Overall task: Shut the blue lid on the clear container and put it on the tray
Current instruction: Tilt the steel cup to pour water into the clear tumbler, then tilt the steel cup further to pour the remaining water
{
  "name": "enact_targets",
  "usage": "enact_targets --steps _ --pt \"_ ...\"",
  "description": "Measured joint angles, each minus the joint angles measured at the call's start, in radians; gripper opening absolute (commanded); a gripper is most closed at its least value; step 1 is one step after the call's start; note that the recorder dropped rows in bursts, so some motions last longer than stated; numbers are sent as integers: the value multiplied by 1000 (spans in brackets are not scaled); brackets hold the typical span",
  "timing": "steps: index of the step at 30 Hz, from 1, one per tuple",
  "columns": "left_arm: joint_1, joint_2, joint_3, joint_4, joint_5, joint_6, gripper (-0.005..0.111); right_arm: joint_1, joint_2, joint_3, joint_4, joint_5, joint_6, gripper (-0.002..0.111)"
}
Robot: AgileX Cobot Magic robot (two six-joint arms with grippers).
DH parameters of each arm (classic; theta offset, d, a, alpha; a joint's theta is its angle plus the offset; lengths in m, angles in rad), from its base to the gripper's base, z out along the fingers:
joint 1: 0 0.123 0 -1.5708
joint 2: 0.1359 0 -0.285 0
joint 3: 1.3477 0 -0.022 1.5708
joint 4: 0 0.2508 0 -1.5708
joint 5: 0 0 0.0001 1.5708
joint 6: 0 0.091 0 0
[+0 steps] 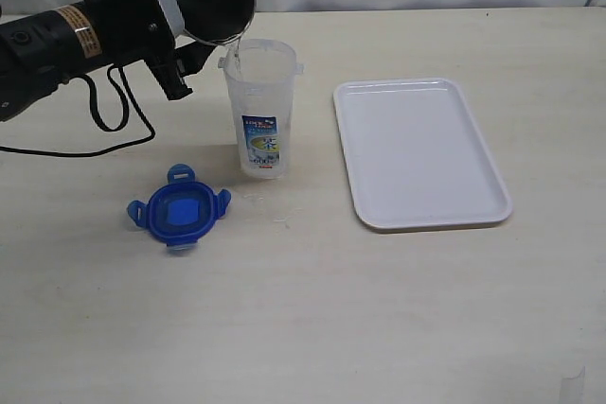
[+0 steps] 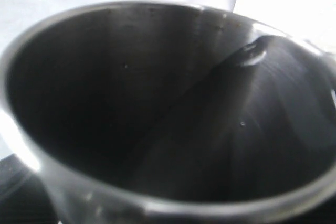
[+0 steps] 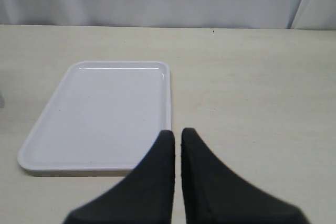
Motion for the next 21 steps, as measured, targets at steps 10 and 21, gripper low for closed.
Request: enact_targets --steps 10,21 --pt "0 0 0 0 0 -6 0 0 0 0 0 0 0 5" --pt "0 0 0 -2 0 -229 0 0 0 0 0 0 0 5"
